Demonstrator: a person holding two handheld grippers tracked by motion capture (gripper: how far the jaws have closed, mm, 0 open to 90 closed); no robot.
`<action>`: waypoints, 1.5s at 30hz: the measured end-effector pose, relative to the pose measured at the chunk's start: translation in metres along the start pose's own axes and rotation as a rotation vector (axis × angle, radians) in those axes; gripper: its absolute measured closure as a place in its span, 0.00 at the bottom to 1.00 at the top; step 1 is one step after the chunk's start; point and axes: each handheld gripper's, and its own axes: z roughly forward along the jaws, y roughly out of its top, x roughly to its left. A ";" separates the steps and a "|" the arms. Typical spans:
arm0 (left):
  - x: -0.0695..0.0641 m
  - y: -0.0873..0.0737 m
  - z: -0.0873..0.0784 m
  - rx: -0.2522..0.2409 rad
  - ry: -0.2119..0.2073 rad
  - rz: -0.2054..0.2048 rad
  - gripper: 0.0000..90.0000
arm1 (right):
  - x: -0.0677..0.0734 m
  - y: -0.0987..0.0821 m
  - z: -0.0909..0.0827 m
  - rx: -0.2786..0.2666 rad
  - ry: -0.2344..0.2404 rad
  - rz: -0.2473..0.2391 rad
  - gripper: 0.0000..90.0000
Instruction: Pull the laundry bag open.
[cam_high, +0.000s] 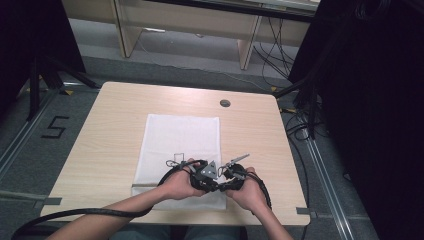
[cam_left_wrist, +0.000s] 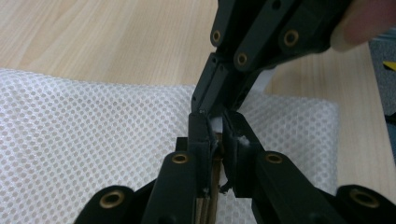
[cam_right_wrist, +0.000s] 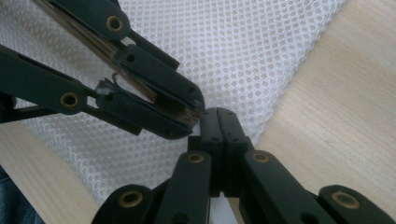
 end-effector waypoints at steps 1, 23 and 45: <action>0.000 0.001 0.000 0.000 0.003 0.003 0.91 | -0.001 0.000 0.000 -0.008 0.000 -0.006 1.00; 0.000 -0.003 -0.011 0.021 0.014 -0.008 0.91 | 0.002 0.001 0.001 0.005 -0.028 -0.043 1.00; 0.000 -0.010 -0.024 0.003 0.018 0.000 0.91 | 0.002 0.000 0.001 -0.005 -0.020 -0.034 1.00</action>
